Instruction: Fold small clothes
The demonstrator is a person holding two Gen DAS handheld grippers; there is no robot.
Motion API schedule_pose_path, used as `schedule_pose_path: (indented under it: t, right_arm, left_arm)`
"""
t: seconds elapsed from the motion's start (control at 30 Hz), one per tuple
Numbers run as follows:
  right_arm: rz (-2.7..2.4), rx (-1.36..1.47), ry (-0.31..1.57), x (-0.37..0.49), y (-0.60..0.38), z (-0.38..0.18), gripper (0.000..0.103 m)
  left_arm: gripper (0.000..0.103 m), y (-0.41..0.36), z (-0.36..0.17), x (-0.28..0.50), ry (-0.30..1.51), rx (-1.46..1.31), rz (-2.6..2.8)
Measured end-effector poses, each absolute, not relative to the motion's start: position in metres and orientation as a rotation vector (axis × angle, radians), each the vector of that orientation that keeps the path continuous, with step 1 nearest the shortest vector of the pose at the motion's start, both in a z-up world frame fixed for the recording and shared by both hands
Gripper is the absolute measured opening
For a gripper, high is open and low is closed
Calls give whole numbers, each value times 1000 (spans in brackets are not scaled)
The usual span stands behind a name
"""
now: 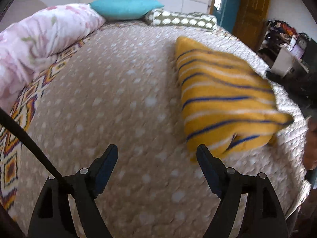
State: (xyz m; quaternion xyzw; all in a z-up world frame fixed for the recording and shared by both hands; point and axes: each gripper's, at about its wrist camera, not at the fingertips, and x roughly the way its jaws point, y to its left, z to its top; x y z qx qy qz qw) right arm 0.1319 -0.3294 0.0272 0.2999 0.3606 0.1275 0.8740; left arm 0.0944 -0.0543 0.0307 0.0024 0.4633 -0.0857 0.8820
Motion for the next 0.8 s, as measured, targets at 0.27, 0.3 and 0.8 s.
schedule_pose_path:
  t: [0.27, 0.3, 0.8]
  right_arm:
    - [446, 589, 837, 136, -271, 19, 11]
    - [441, 589, 882, 138, -266, 6, 11]
    - [367, 752, 813, 32, -344, -35, 10]
  left_arm:
    - [85, -50, 2, 84, 1036, 29, -107]
    - [87, -51, 1, 83, 1032, 30, -103]
    - [103, -49, -10, 83, 1013, 20, -81]
